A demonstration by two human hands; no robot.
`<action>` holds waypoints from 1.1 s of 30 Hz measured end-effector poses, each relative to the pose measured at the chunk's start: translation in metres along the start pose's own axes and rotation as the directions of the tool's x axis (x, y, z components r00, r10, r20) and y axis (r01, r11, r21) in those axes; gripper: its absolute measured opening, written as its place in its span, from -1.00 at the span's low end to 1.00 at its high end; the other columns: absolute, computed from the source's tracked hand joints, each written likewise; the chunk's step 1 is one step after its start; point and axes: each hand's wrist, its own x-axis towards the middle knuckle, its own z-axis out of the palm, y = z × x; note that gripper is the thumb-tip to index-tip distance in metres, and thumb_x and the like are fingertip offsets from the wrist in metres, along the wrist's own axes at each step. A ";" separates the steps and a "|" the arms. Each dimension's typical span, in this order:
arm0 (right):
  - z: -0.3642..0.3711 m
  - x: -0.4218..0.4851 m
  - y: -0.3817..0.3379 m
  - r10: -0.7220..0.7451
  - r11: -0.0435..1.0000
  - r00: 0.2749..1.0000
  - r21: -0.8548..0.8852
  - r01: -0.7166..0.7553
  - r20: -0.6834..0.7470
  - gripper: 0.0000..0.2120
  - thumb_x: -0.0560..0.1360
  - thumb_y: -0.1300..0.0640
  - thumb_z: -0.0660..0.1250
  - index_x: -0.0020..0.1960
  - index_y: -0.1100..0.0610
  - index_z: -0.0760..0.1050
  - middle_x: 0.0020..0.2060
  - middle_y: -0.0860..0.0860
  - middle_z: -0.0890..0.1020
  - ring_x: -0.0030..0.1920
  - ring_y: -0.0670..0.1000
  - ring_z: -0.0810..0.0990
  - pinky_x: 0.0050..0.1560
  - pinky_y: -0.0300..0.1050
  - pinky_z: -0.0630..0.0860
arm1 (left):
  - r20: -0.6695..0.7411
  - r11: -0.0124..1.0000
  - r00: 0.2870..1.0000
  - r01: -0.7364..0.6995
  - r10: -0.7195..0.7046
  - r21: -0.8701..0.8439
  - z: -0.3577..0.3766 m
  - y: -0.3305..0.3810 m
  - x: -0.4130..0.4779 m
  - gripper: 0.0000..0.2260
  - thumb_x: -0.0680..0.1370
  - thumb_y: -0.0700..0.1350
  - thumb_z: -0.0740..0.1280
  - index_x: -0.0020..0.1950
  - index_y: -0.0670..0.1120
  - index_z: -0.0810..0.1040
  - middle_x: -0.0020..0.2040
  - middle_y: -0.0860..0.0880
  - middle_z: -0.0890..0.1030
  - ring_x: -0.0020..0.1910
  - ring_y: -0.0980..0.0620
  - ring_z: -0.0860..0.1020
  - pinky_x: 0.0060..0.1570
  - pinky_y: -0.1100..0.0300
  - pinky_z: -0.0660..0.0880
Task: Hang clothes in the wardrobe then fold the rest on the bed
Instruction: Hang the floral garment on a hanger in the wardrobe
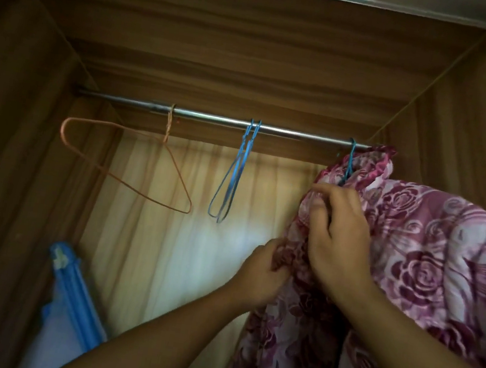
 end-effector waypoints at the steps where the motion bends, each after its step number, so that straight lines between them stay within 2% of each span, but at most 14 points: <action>1: 0.004 0.006 -0.008 0.072 0.989 0.996 0.128 -0.078 0.052 -0.80 0.68 0.15 0.20 0.19 0.12 0.57 0.01 0.00 0.57 0.01 -0.09 0.51 0.00 -0.22 0.41 | 0.014 0.999 1.000 0.013 -0.014 0.030 -0.005 0.000 -0.006 -0.78 0.60 -0.16 0.31 0.15 0.14 0.52 -0.16 0.31 0.61 -0.18 0.43 0.57 -0.18 0.45 0.49; 3: 0.016 0.024 -0.025 0.306 0.850 0.924 0.371 -0.373 0.229 -0.72 0.70 -0.01 0.16 0.14 0.13 0.56 -0.05 0.02 0.60 -0.06 -0.03 0.59 -0.11 -0.23 0.52 | 0.050 0.995 0.998 0.045 -0.050 0.093 -0.017 0.000 -0.014 -0.79 0.61 -0.14 0.30 0.21 0.07 0.50 -0.11 0.27 0.56 -0.17 0.46 0.54 -0.26 0.52 0.43; 4: 0.022 0.035 -0.033 0.409 0.720 0.839 0.437 -0.539 0.360 -0.60 0.68 -0.14 0.14 0.24 0.12 0.55 0.01 0.02 0.60 -0.02 0.00 0.61 -0.10 -0.15 0.59 | 0.068 0.988 0.995 0.069 -0.079 0.135 -0.022 0.000 -0.018 -0.79 0.61 -0.13 0.29 0.22 0.08 0.49 -0.05 0.23 0.52 -0.15 0.45 0.53 -0.27 0.51 0.42; 7: 0.037 0.065 -0.054 0.437 0.409 0.579 0.422 -0.809 0.688 -0.28 0.49 -0.49 0.16 0.50 -0.11 0.36 0.40 -0.04 0.43 0.32 0.13 0.49 0.06 0.25 0.60 | 0.105 0.967 0.981 0.140 -0.165 0.214 -0.035 -0.005 -0.031 -0.75 0.61 -0.10 0.28 0.29 0.06 0.50 0.04 0.10 0.48 -0.14 0.33 0.52 -0.27 0.46 0.40; 9: 0.047 0.075 -0.064 0.388 0.334 0.498 0.386 -0.860 0.775 -0.41 0.45 -0.44 0.32 0.36 -0.17 0.44 0.53 -0.01 0.27 0.46 0.26 0.32 0.10 0.46 0.52 | 0.116 0.939 0.968 0.181 -0.223 0.294 -0.043 -0.008 -0.040 -0.68 0.61 -0.05 0.29 0.37 0.06 0.48 0.16 0.05 0.46 -0.02 0.19 0.51 -0.22 0.42 0.39; 11: 0.059 0.080 -0.075 0.393 0.349 0.449 0.321 -0.880 0.802 -0.70 0.43 -0.21 0.47 0.09 -0.15 0.51 0.51 0.03 0.26 0.42 0.28 0.33 0.04 0.51 0.53 | 0.111 0.913 0.959 0.208 -0.261 0.350 -0.055 -0.012 -0.049 -0.62 0.61 -0.04 0.29 0.44 0.07 0.43 0.24 0.01 0.44 0.06 0.06 0.52 -0.16 0.37 0.41; 14: 0.078 0.080 -0.084 0.433 0.375 0.407 0.250 -0.893 0.804 -0.67 0.38 -0.01 0.45 0.13 -0.10 0.53 0.34 0.05 0.43 0.23 0.18 0.49 -0.11 0.34 0.62 | -0.008 0.898 0.957 0.275 -0.290 0.343 -0.078 -0.010 -0.054 -0.57 0.59 -0.04 0.31 0.47 0.05 0.39 0.27 -0.03 0.49 0.12 -0.03 0.57 -0.10 0.26 0.46; 17: 0.092 0.075 -0.092 0.423 0.368 0.392 0.241 -0.898 0.817 -0.68 0.39 -0.06 0.41 0.13 -0.10 0.52 0.19 0.06 0.52 0.16 0.16 0.56 -0.06 0.27 0.63 | -0.275 0.894 0.915 0.366 -0.296 0.258 -0.104 0.002 -0.052 -0.63 0.56 -0.03 0.34 0.35 -0.07 0.45 0.00 0.00 0.60 -0.11 0.01 0.58 -0.11 0.18 0.47; 18: 0.096 0.074 -0.093 0.425 0.374 0.393 0.238 -0.897 0.816 -0.69 0.41 -0.08 0.41 0.13 -0.10 0.52 0.16 0.07 0.53 0.16 0.16 0.56 -0.02 0.29 0.61 | -0.357 0.893 0.883 0.396 -0.306 0.214 -0.113 0.006 -0.050 -0.62 0.55 -0.01 0.36 0.32 -0.10 0.44 -0.02 -0.02 0.61 -0.09 -0.01 0.59 -0.08 0.15 0.49; 21: 0.103 0.071 -0.099 0.423 0.401 0.392 0.219 -0.890 0.817 -0.67 0.46 -0.12 0.38 0.20 -0.09 0.53 0.13 0.07 0.54 0.16 0.16 0.56 0.06 0.30 0.58 | -0.492 0.931 0.817 0.363 -0.299 0.036 -0.133 0.016 -0.048 -0.56 0.52 0.00 0.43 0.30 -0.05 0.35 0.20 -0.14 0.52 0.15 -0.14 0.57 0.11 -0.02 0.55; 24: 0.105 0.071 -0.106 0.418 0.409 0.393 0.217 -0.887 0.819 -0.72 0.51 -0.18 0.33 0.17 -0.10 0.52 0.06 0.05 0.59 0.11 0.14 0.60 0.03 0.24 0.58 | -0.481 0.989 0.867 0.145 -0.131 -0.009 -0.143 0.031 -0.048 -0.60 0.51 -0.16 0.41 0.27 0.06 0.36 0.15 -0.07 0.54 -0.03 0.06 0.57 -0.03 0.10 0.56; 26: 0.108 0.072 -0.112 0.408 0.417 0.400 0.222 -0.881 0.821 -0.76 0.53 -0.18 0.33 0.12 -0.10 0.53 -0.10 0.00 0.65 -0.03 0.11 0.67 -0.13 0.11 0.60 | -0.416 0.999 0.909 0.042 -0.035 0.010 -0.145 0.040 -0.045 -0.62 0.50 -0.22 0.38 0.23 0.10 0.41 0.10 -0.05 0.63 -0.15 0.12 0.59 -0.17 0.20 0.54; 30: 0.118 0.076 -0.125 0.394 0.391 0.398 0.241 -0.888 0.828 -0.80 0.53 -0.08 0.32 0.09 -0.03 0.55 -0.41 -0.06 0.66 -0.34 0.13 0.69 -0.13 0.04 0.63 | -0.412 0.991 0.910 0.003 0.053 0.135 -0.147 0.049 -0.044 -0.69 0.51 -0.16 0.34 0.15 0.19 0.47 -0.07 0.09 0.68 -0.13 0.09 0.62 -0.13 0.14 0.55; 33: 0.127 0.078 -0.133 0.366 0.385 0.397 0.252 -0.888 0.842 -0.83 0.51 -0.07 0.27 -0.01 0.00 0.54 -0.44 -0.05 0.66 -0.32 0.12 0.64 -0.11 0.01 0.58 | -0.466 0.976 0.880 0.014 0.092 0.219 -0.160 0.053 -0.044 -0.82 0.57 -0.11 0.29 0.12 0.12 0.53 -0.12 0.02 0.69 -0.19 0.09 0.61 -0.11 0.05 0.56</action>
